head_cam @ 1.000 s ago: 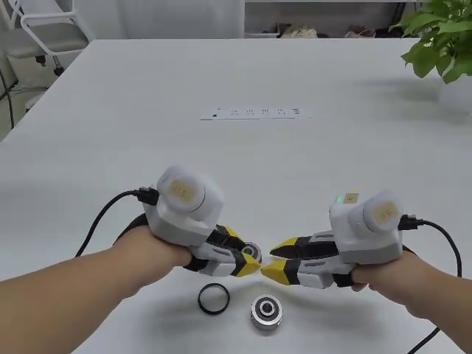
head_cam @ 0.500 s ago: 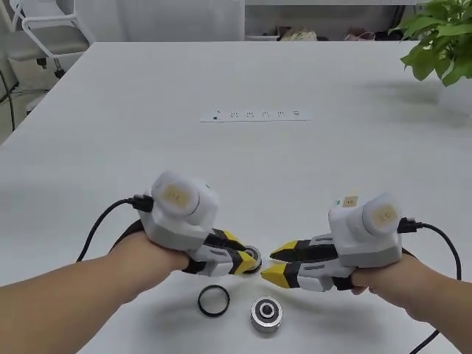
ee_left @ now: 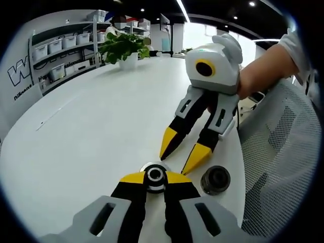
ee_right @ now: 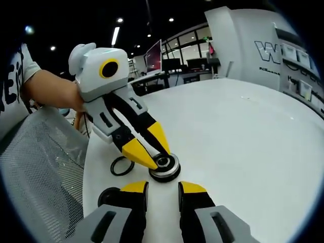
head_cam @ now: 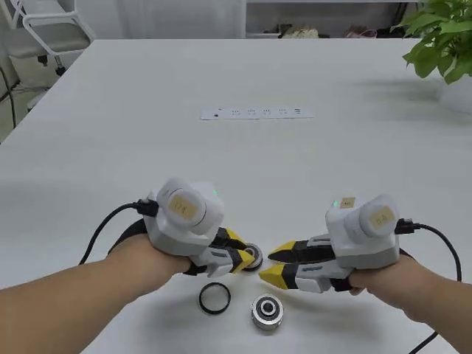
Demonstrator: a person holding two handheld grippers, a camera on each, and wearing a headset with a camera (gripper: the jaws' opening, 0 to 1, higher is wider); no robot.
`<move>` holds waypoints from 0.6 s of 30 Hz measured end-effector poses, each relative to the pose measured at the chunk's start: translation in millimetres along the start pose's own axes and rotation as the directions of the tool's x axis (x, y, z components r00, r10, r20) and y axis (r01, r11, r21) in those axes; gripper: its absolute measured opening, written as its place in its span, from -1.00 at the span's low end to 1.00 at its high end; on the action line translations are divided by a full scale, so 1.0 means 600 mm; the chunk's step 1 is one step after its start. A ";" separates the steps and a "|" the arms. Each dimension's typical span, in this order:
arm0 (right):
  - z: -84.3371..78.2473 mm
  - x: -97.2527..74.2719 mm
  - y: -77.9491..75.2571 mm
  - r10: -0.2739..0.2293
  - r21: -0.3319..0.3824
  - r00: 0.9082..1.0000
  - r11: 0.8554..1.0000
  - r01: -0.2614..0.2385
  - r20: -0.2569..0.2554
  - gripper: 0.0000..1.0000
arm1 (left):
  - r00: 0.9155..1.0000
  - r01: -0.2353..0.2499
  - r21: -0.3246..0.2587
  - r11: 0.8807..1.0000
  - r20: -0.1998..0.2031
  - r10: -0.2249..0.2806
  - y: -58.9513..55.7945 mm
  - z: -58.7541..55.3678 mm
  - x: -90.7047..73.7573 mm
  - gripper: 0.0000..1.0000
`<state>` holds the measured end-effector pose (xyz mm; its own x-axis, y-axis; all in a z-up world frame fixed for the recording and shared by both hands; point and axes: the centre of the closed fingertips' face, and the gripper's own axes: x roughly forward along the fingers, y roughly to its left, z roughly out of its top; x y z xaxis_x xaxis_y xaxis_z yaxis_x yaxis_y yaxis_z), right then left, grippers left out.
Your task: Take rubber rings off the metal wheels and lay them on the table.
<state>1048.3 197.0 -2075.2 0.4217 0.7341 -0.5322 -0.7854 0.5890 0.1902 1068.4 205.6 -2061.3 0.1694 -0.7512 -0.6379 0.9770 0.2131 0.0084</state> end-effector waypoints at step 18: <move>0.015 0.019 -0.001 -0.038 -0.046 0.999 0.998 0.039 0.027 -0.52 | 1.000 -0.021 -0.009 1.000 0.009 0.021 0.000 -0.001 -0.001 -0.85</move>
<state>1057.9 208.1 -2074.0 0.4632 0.7204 -0.5162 -0.7884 0.6010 0.1312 1068.0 206.3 -2061.3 0.1914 -0.7523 -0.6304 0.9720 0.2345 0.0153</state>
